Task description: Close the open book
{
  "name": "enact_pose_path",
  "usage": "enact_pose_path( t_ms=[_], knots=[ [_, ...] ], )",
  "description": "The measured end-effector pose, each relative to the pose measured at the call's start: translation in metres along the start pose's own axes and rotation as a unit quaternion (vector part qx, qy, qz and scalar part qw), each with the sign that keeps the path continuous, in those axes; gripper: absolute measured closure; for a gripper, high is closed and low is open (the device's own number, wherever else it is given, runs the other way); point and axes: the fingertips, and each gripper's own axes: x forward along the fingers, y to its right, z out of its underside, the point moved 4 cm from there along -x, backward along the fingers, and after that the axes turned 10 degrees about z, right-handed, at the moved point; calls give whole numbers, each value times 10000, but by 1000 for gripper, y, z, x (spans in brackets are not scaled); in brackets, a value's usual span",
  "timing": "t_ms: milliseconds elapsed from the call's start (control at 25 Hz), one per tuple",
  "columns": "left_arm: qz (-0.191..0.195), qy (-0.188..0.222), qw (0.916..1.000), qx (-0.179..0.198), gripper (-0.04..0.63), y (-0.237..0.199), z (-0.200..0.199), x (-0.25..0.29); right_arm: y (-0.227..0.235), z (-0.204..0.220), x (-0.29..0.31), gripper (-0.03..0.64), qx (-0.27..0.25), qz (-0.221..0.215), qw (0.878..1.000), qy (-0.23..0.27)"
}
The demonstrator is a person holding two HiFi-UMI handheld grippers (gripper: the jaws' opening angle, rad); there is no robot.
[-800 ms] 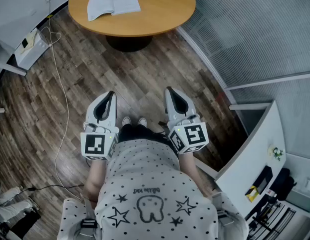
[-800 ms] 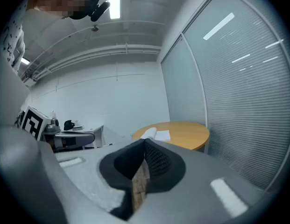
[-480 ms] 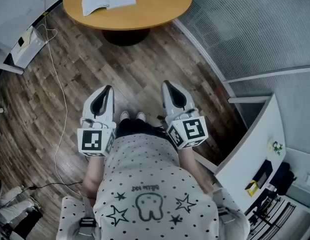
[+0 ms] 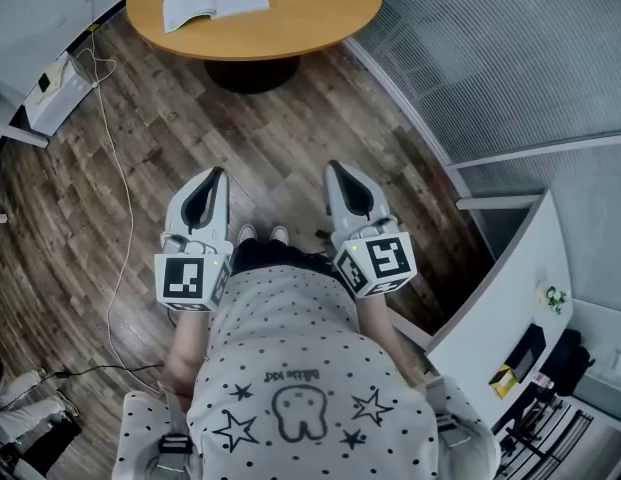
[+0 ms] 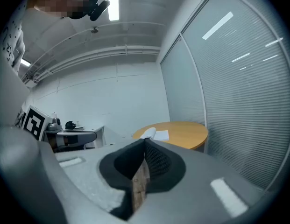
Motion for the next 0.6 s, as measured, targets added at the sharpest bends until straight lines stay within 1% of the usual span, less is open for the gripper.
enact_pose_path(
  t_ms=[200,400,600],
  knots=[
    [-77,127,9999,19,578,15,4,3,15,7,-11,612,79,-98,9999,39],
    [-149,188,9997,32,578,31,11,10,37,17,-23,612,162,-105,9998,36],
    [-205,203,9995,143,578,27,6,17,46,13,-16,612,129,-158,9997,99]
  ],
)
